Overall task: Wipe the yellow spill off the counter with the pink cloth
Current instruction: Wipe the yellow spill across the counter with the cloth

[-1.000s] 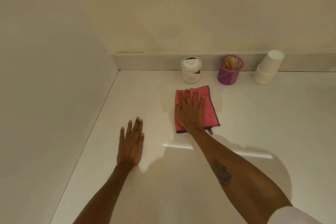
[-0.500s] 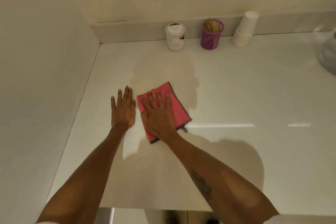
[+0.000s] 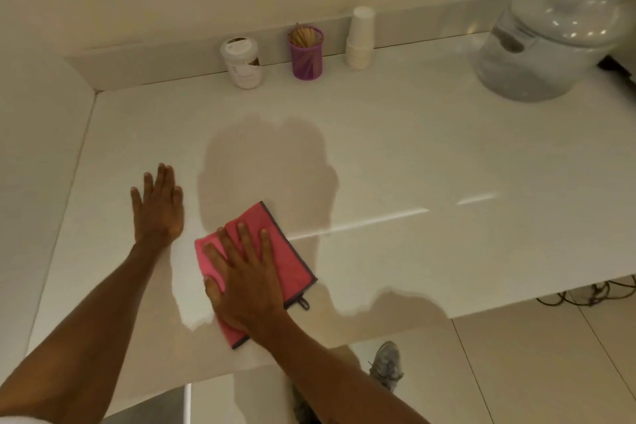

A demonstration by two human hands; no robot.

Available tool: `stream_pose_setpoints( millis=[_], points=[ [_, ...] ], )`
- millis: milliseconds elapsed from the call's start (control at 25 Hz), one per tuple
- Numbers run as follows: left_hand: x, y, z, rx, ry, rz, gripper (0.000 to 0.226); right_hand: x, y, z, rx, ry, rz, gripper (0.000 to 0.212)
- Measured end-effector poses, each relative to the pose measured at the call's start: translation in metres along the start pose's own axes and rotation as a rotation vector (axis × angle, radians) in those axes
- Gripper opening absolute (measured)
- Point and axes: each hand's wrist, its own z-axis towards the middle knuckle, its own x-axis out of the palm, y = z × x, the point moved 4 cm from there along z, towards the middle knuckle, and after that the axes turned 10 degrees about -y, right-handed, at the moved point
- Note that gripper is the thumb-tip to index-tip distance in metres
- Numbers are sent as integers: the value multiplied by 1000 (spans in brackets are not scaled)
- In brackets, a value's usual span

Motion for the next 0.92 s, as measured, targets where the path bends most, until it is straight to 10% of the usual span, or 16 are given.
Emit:
stream_pose_setpoints(
  millis=[640, 920],
  points=[
    [2, 1, 0, 3, 17, -29, 52, -140, -355, 1, 589, -97, -270, 61],
    [-2, -4, -1, -9, 44, -16, 53, -121, -300, -77, 800, -192, -241, 65]
  ],
)
